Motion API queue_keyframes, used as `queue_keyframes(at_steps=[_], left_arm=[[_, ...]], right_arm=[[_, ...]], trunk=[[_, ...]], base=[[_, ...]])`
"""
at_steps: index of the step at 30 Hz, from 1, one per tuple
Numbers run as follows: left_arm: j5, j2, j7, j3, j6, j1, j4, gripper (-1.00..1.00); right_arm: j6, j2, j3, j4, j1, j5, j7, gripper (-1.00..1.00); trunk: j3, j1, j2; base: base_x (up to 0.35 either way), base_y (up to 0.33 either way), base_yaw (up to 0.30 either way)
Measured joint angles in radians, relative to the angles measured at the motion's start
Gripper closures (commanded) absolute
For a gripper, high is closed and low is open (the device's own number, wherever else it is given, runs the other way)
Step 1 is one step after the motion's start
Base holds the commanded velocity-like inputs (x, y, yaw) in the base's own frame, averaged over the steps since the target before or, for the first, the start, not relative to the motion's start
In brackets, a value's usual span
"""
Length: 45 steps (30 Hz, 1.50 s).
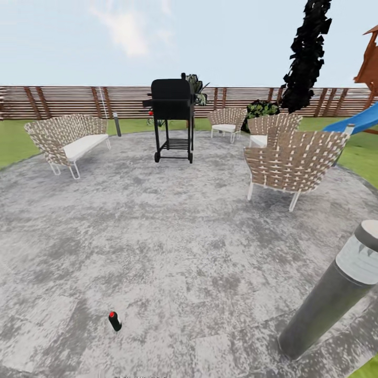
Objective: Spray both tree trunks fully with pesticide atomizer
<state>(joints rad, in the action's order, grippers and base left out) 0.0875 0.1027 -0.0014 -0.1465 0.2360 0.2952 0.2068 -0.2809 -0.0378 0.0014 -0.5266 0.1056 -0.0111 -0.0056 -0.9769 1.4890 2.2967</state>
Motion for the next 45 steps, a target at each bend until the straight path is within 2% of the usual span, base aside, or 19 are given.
queue_keyframes(at_steps=[23,27,29,32,33,34,35,36,45], left_arm=[[-0.003,0.0,-0.007,0.001,-0.003,0.0,0.011,-1.0],[-0.01,-0.002,-0.003,0.003,-0.018,0.027,0.025,-1.0],[-0.013,-0.002,-0.003,0.007,-0.027,0.07,0.049,-1.0],[-0.015,0.0,-0.003,0.01,-0.118,0.168,0.074,-1.0],[-0.015,0.001,-0.003,0.011,-0.175,0.209,0.078,-1.0],[-0.015,0.006,-0.005,0.014,-0.234,0.267,0.082,-1.0],[-0.015,0.007,-0.006,0.014,-0.236,0.27,0.082,-1.0],[-0.015,0.019,-0.01,0.015,-0.234,0.27,0.083,-1.0],[-0.015,0.023,-0.008,0.015,-0.232,0.269,0.083,-1.0]], right_arm=[[0.0,0.0,0.0,-0.002,0.0,0.001,0.0,-1.0],[0.002,-0.001,-0.002,-0.022,0.0,0.001,0.001,-1.0],[0.004,-0.001,-0.002,-0.079,0.005,0.0,0.0,-1.0],[0.037,-0.001,-0.001,-0.229,0.067,-0.017,0.0,-1.0],[0.092,-0.001,-0.001,-0.267,0.12,-0.027,-0.001,-1.0],[0.257,-0.001,-0.005,-0.311,0.235,-0.035,0.0,-1.0],[0.269,-0.001,-0.005,-0.317,0.326,-0.036,0.0,-1.0],[0.29,-0.002,-0.004,-0.327,0.316,-0.037,0.002,-1.0],[0.294,-0.002,-0.004,-0.326,0.313,-0.039,0.002,-1.0]], trunk=[[0.0,0.0,0.0],[0.0,0.0,0.0],[0.0,0.0,0.0],[0.0,0.0,0.0],[0.0,0.0,0.0],[0.0,0.0,0.0],[0.0,0.0,0.0],[0.0,0.0,0.0],[-0.002,0.0,0.0]], base=[[0.0,-0.002,0.261],[0.0,0.0,0.027],[0.0,0.0,0.006],[0.0,0.0,0.001],[0.0,0.0,0.0],[0.0,0.0,0.0],[0.0,0.0,0.0],[0.0,0.0,0.0],[0.158,-0.106,0.087]])
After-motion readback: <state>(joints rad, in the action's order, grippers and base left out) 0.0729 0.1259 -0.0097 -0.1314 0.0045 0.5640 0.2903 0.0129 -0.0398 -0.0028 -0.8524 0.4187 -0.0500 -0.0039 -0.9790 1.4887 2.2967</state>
